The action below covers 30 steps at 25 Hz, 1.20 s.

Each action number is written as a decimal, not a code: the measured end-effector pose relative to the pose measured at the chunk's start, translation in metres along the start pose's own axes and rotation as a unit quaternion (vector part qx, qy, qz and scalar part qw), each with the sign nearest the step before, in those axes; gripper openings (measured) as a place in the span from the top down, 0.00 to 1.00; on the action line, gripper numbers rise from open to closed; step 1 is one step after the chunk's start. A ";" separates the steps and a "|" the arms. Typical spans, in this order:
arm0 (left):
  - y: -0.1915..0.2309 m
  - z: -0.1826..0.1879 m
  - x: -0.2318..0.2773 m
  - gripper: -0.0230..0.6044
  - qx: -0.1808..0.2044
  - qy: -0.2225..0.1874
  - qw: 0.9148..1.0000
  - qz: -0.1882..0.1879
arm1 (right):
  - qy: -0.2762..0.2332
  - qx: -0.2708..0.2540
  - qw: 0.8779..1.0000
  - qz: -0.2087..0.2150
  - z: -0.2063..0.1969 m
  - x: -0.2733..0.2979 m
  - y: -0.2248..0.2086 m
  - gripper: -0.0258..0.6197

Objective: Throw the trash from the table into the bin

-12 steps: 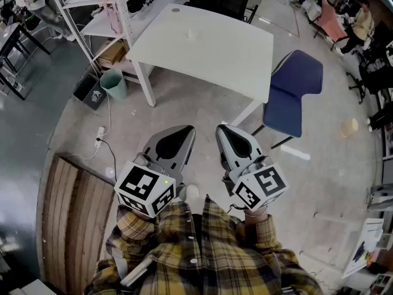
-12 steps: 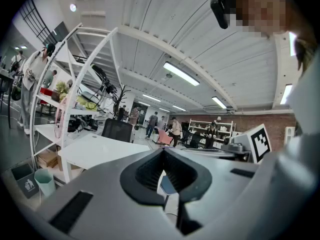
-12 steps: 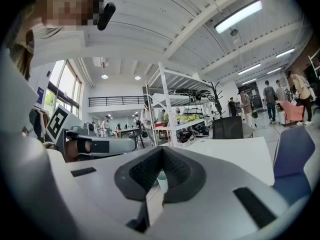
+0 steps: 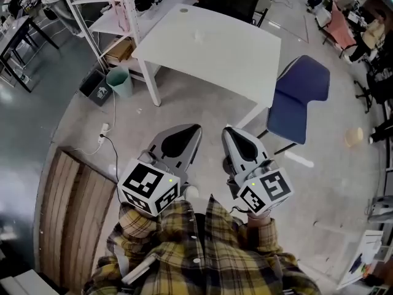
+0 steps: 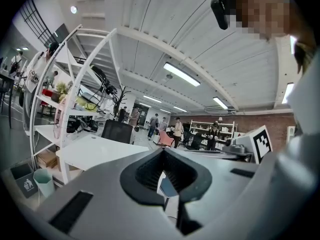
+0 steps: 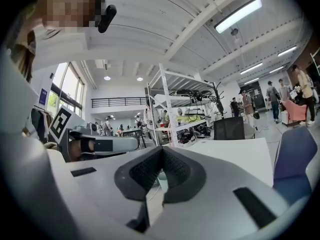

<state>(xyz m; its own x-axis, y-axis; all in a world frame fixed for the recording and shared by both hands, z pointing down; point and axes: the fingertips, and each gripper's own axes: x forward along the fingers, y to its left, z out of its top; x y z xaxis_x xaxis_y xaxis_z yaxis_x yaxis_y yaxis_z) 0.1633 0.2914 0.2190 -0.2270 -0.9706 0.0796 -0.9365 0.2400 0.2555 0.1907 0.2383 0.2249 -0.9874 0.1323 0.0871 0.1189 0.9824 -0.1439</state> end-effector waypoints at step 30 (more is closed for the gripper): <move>0.262 0.072 0.104 0.95 0.002 0.006 1.000 -0.003 | 0.005 0.020 0.999 -0.043 0.028 0.253 -0.098 0.96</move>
<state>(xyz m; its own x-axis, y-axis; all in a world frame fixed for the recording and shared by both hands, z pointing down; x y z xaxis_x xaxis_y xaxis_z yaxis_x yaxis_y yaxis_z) -0.1250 0.2518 0.2247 -0.2187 -0.9717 0.0893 -0.9386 0.2345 0.2530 -0.0732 0.1716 0.2337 -0.9928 0.0490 0.1097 0.0293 0.9842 -0.1744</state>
